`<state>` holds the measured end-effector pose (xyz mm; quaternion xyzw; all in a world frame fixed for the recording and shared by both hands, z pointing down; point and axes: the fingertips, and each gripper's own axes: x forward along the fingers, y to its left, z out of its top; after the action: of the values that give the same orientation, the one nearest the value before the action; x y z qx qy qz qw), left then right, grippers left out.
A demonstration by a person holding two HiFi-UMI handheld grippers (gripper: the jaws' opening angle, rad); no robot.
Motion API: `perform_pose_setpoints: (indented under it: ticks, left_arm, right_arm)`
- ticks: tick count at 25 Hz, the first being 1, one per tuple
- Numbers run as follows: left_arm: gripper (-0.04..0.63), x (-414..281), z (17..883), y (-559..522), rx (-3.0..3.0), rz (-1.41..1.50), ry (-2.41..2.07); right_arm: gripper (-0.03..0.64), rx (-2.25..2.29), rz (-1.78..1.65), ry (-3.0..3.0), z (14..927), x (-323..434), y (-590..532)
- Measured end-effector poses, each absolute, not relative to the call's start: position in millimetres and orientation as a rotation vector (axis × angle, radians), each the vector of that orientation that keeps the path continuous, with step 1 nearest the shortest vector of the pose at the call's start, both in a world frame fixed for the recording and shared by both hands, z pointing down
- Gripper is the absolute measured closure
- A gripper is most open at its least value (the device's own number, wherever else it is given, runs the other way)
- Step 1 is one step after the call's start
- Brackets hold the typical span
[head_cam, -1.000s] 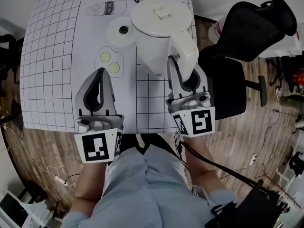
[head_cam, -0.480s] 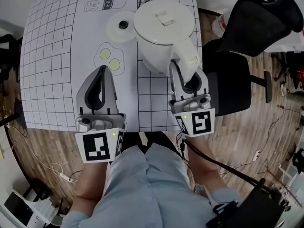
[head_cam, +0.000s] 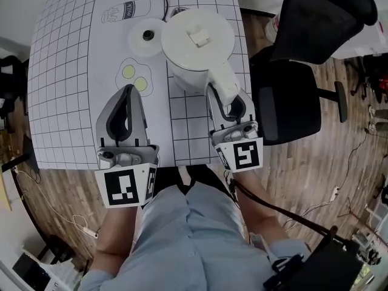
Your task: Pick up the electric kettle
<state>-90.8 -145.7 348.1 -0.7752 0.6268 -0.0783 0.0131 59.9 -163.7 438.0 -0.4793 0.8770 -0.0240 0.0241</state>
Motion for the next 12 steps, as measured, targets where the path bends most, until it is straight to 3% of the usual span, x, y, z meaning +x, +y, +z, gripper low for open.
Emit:
perform_pose_setpoints:
  ticks: [12]
  left_arm:
    - [0.595, -62.6, 337.2, -126.8, -2.427, -0.226, 1.89]
  right_arm:
    - [0.505, -1.477, -0.105, 2.743, 452.7, 62.7, -153.2]
